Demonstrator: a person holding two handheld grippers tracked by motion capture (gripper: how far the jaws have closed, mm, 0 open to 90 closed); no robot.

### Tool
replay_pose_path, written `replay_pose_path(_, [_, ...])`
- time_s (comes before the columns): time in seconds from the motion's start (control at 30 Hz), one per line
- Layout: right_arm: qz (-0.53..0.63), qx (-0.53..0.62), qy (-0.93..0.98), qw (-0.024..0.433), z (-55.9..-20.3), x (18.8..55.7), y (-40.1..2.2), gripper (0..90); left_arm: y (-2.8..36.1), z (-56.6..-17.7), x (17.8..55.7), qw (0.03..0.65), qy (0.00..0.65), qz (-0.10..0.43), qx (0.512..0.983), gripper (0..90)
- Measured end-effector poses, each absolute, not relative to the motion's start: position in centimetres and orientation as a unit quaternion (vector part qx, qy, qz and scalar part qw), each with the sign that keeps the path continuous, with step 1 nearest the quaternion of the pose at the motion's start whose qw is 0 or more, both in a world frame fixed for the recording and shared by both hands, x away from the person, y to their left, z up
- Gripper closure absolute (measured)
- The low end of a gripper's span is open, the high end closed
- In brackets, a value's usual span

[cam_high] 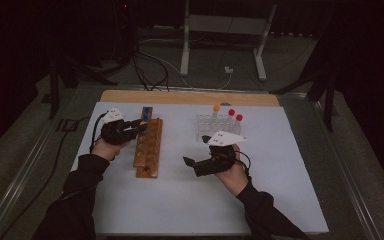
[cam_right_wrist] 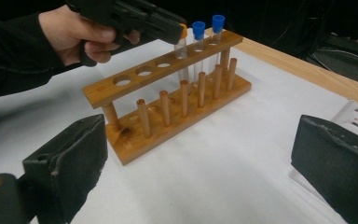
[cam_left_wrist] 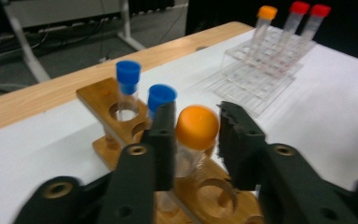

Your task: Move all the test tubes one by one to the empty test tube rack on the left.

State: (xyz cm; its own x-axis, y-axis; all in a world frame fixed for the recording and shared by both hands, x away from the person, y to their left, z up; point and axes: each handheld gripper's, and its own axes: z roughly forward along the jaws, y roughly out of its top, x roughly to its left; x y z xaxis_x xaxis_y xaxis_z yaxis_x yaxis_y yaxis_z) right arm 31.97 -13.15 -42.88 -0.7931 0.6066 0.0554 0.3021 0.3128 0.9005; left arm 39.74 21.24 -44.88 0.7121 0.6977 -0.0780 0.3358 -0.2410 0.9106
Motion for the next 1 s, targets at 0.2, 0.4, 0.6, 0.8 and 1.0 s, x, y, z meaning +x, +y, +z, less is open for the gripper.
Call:
replay_pose_path(0.2, [0.516,0.297,0.786,0.166,-42.1,32.9,-13.9,3.7,20.7,-43.4,37.4,0.547,0.296,0.168,0.765,30.7])
replay_pose_path(0.4, [0.504,0.344,0.766,0.2,-41.8,35.0,-15.3,6.9,19.6,-42.4,35.4,0.562,0.272,0.164,0.764,7.8])
replay_pose_path(0.6, [0.472,0.407,0.744,0.241,-42.8,37.5,-15.9,15.0,18.8,-41.9,34.5,0.573,0.256,0.164,0.761,5.0])
replay_pose_path(0.8, [0.445,0.447,0.735,0.249,-44.0,39.8,-15.9,29.0,18.9,-41.8,34.4,0.571,0.258,0.172,0.76,5.0])
replay_pose_path(1.0, [0.414,0.486,0.726,0.255,-44.6,41.7,-15.3,40.7,19.2,-42.1,34.5,0.57,0.264,0.167,0.76,5.0])
